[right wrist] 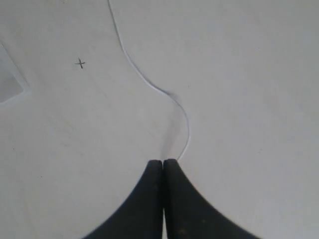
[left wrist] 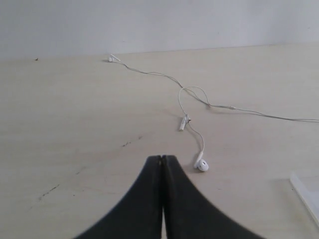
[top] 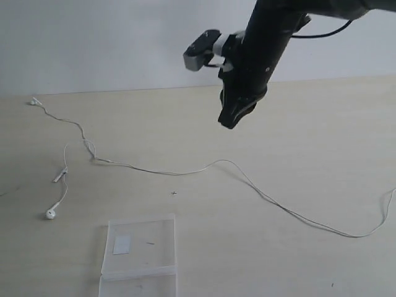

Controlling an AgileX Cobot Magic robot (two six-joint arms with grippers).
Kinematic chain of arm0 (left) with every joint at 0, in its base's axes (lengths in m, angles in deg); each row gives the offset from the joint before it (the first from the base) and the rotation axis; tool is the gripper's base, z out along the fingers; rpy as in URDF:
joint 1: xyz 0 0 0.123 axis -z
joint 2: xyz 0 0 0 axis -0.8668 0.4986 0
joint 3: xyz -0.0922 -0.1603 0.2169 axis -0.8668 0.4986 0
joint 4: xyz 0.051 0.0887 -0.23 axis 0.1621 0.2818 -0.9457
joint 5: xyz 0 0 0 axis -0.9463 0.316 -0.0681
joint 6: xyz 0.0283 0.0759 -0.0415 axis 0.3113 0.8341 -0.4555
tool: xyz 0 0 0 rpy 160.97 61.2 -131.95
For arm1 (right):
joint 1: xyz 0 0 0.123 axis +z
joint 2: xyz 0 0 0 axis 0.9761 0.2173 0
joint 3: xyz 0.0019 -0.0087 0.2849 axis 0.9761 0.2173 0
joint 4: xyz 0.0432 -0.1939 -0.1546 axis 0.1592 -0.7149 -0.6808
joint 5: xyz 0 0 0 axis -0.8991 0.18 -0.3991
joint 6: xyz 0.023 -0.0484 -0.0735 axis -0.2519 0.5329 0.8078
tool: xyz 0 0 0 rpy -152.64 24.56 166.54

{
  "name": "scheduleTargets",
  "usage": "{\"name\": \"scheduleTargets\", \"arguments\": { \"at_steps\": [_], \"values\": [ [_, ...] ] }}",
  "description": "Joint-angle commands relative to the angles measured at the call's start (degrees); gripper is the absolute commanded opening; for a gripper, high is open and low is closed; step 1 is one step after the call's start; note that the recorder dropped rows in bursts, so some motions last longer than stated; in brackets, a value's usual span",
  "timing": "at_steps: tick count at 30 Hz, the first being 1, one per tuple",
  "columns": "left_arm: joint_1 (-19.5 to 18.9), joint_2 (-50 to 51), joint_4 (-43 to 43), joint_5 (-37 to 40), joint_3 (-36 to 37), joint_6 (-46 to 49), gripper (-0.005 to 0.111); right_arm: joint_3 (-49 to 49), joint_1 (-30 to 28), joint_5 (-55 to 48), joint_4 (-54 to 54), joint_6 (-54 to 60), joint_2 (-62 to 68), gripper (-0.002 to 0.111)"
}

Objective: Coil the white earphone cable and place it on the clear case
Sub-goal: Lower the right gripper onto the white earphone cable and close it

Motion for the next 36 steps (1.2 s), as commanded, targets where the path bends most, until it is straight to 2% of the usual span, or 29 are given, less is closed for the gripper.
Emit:
{"name": "scheduleTargets", "arguments": {
  "at_steps": [1, 8, 13, 21, 32, 34, 36],
  "values": [
    [-0.29, -0.28, -0.36, -0.52, 0.15, -0.11, 0.0, -0.51, 0.53, 1.04, -1.4, -0.12, 3.98, 0.007],
    [-0.29, -0.28, -0.36, -0.52, 0.15, -0.11, 0.0, -0.51, 0.53, 7.5, -0.1, -4.46, 7.96, 0.041],
    [-0.29, -0.28, -0.36, -0.52, 0.15, -0.11, 0.0, -0.51, 0.53, 9.87, 0.1, -4.46, 9.8, 0.054],
    [-0.29, -0.28, -0.36, -0.52, 0.15, -0.11, 0.0, -0.51, 0.53, 14.36, -1.79, -6.97, 12.0, 0.054],
    [-0.29, -0.28, -0.36, -0.52, 0.15, -0.11, 0.0, -0.51, 0.53, 11.34, -6.64, -13.01, 15.48, 0.054],
    [-0.29, -0.28, -0.36, -0.52, 0.15, -0.11, 0.0, -0.51, 0.53, 11.02, -6.5, -13.01, 15.57, 0.047],
    [-0.29, -0.28, -0.36, -0.52, 0.15, -0.11, 0.0, -0.51, 0.53, 10.79, -6.21, -13.01, 15.7, 0.036]
  ]
}}
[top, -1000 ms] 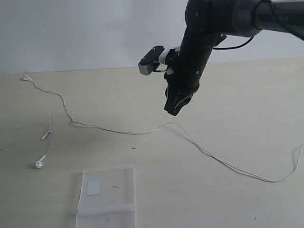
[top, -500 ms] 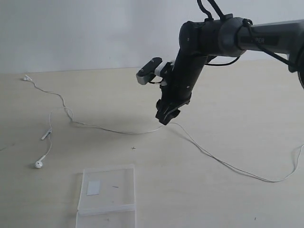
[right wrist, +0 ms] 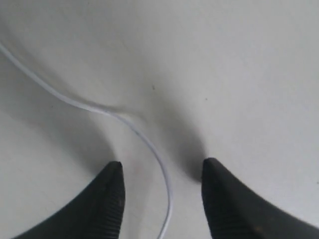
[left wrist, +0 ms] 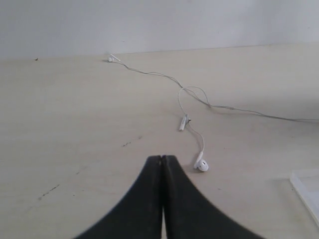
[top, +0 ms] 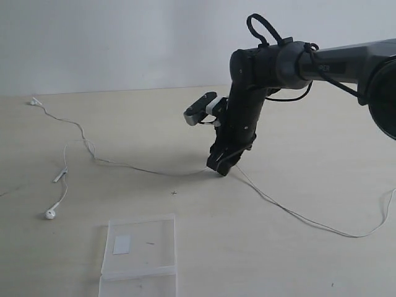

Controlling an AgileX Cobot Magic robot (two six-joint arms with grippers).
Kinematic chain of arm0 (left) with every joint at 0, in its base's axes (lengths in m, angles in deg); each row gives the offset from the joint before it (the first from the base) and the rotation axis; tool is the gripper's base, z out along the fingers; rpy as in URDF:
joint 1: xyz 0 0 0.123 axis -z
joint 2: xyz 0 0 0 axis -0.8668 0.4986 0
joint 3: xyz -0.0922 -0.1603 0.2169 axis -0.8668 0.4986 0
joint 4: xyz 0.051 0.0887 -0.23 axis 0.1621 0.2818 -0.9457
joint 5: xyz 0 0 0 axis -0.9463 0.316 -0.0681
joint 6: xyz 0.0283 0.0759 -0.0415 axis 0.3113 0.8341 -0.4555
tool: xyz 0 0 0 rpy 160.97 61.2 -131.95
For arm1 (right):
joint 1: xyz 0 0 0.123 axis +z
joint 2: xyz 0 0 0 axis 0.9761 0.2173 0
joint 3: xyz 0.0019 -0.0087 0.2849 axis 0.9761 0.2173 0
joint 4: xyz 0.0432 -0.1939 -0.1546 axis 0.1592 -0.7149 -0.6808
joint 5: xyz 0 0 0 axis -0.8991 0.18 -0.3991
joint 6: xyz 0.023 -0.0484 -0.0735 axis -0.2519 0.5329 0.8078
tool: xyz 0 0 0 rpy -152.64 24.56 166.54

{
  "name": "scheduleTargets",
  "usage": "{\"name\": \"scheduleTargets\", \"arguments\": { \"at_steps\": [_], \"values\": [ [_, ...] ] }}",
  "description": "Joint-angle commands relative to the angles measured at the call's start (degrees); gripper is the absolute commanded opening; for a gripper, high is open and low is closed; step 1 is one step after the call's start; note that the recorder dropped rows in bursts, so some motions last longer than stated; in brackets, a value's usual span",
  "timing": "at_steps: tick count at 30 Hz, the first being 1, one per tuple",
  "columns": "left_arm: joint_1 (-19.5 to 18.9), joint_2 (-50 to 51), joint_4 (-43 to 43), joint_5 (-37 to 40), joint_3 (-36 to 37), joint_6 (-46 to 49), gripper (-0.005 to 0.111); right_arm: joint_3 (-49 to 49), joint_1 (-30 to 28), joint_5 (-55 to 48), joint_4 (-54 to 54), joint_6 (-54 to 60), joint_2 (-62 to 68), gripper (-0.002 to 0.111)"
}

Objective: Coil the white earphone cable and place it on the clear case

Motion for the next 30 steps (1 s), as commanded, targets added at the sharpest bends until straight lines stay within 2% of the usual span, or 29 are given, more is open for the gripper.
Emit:
{"name": "scheduleTargets", "arguments": {
  "at_steps": [1, 8, 19, 27, 30],
  "values": [
    [-0.29, -0.28, -0.36, -0.52, 0.15, -0.11, 0.0, -0.51, 0.08, -0.58, -0.08, -0.5, 0.5, 0.03],
    [-0.29, -0.28, -0.36, -0.52, 0.15, -0.11, 0.0, -0.51, 0.08, -1.66, -0.21, -0.5, 1.88, 0.0],
    [-0.29, -0.28, -0.36, -0.52, 0.15, -0.11, 0.0, -4.24, 0.08, -11.64, 0.9, -3.16, -4.55, 0.0],
    [-0.29, -0.28, -0.36, -0.52, 0.15, -0.11, 0.0, -4.85, 0.08, -13.44, 18.37, 1.14, -19.03, 0.0],
    [-0.29, -0.28, -0.36, -0.52, 0.15, -0.11, 0.0, -4.85, 0.08, -11.05, 20.71, 2.44, -25.76, 0.0]
  ]
}}
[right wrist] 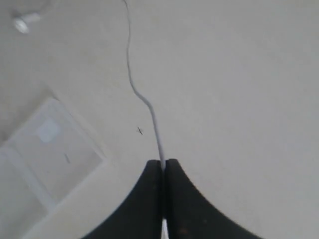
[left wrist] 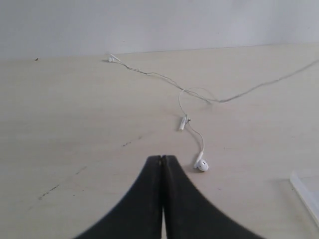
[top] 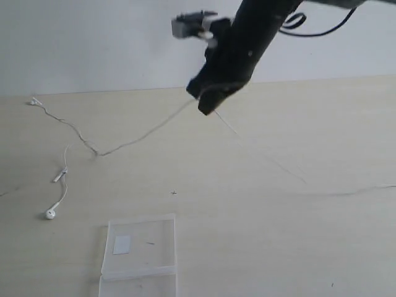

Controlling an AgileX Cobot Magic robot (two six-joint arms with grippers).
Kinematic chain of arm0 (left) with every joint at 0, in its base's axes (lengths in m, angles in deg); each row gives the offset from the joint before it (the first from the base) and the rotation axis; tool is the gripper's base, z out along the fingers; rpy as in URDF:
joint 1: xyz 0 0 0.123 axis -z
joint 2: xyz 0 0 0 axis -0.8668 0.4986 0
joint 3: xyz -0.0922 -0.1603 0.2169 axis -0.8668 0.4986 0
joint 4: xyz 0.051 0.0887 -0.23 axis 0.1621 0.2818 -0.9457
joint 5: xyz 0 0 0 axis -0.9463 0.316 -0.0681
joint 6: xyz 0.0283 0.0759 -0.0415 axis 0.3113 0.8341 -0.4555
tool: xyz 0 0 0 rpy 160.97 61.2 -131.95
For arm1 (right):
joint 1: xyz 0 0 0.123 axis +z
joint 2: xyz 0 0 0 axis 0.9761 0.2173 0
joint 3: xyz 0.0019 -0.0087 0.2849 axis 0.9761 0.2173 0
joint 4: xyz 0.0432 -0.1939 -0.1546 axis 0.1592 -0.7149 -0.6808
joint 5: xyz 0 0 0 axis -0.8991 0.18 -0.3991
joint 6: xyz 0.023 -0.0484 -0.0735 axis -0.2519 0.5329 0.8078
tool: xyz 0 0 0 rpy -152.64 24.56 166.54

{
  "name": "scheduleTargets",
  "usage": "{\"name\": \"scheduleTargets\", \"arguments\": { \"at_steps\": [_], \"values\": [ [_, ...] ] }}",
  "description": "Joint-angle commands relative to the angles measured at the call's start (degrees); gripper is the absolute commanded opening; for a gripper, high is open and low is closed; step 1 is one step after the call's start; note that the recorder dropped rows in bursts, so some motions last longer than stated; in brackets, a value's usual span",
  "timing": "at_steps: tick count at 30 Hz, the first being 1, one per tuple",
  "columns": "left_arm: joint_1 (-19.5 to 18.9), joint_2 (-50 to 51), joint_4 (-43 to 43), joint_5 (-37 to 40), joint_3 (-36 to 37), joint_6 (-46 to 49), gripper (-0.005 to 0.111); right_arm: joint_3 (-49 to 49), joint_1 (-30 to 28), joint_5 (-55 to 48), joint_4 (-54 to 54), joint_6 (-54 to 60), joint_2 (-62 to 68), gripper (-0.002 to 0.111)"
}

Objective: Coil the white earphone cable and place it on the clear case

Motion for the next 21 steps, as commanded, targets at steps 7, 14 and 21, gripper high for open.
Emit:
{"name": "scheduleTargets", "arguments": {
  "at_steps": [7, 14, 21],
  "values": [
    [-0.29, -0.28, -0.36, -0.52, 0.15, -0.11, 0.0, -0.5, 0.08, 8.1, 4.05, 2.58, -23.96, 0.0],
    [-0.29, -0.28, -0.36, -0.52, 0.15, -0.11, 0.0, -0.5, 0.08, 23.94, 3.68, 4.14, -32.8, 0.0],
    [-0.29, -0.28, -0.36, -0.52, 0.15, -0.11, 0.0, -0.5, 0.08, 23.94, 3.99, 4.14, -31.73, 0.0]
  ]
}}
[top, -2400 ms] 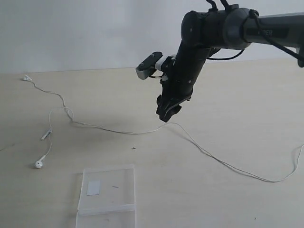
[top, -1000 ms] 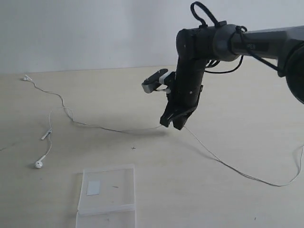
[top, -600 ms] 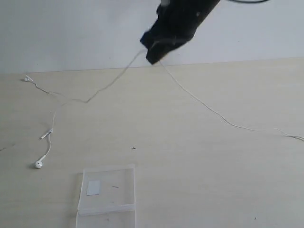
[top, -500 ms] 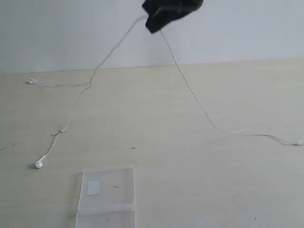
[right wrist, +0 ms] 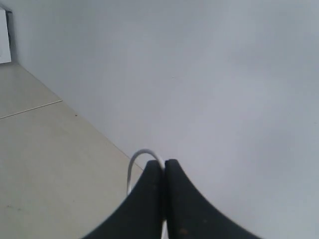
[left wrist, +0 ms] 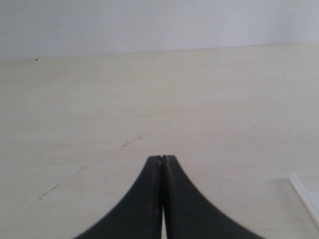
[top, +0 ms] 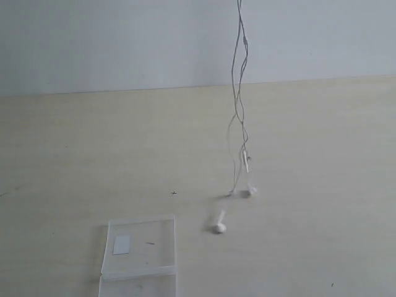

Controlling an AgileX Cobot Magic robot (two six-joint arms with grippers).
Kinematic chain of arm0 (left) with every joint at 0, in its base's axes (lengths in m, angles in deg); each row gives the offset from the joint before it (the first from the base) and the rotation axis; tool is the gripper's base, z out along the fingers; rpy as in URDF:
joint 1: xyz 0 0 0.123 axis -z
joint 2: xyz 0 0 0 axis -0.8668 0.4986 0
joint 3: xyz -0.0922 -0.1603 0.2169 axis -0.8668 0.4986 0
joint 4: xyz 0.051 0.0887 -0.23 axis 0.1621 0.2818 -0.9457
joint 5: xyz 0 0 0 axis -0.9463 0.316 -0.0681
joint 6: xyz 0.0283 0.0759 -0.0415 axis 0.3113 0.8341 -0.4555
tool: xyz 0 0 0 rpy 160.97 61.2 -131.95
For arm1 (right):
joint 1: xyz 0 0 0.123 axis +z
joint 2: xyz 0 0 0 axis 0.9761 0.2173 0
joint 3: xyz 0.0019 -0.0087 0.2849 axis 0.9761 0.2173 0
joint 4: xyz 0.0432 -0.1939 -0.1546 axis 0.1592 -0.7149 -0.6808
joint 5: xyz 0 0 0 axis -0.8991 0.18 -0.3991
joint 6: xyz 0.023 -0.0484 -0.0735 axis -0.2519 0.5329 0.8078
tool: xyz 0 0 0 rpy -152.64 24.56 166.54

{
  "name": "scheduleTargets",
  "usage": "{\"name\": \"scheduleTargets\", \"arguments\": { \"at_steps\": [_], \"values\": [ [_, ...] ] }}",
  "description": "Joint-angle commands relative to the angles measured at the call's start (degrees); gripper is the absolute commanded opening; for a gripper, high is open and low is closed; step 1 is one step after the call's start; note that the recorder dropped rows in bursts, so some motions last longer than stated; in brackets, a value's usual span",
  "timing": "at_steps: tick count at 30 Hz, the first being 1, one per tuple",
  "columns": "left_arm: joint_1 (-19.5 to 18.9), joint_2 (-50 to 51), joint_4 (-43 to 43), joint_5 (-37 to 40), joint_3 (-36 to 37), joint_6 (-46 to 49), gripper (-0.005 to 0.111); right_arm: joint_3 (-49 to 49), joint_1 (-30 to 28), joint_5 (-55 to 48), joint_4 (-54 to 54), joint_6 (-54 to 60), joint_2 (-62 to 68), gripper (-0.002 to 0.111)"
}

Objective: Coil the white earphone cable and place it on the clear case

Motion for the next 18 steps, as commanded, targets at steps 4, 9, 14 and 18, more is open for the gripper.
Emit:
{"name": "scheduleTargets", "arguments": {
  "at_steps": [4, 9, 14, 18],
  "values": [
    [-0.29, -0.28, -0.36, -0.52, 0.15, -0.11, 0.0, -0.24, 0.08, 1.38, 0.3, 0.27, 0.23, 0.0],
    [-0.29, -0.28, 1.13, -1.28, 0.15, 0.31, 0.0, -0.24, 0.08, 1.85, 0.3, 0.27, 0.23, 0.0],
    [-0.29, -0.28, 3.11, -7.43, 0.15, 0.31, 0.0, -0.24, 0.08, 2.84, 0.3, 0.27, 0.0, 0.0],
    [-0.29, -0.28, 3.11, -13.9, 0.15, 0.41, 0.0, -0.24, 0.08, 3.0, 0.3, 0.27, -0.97, 0.0]
  ]
}}
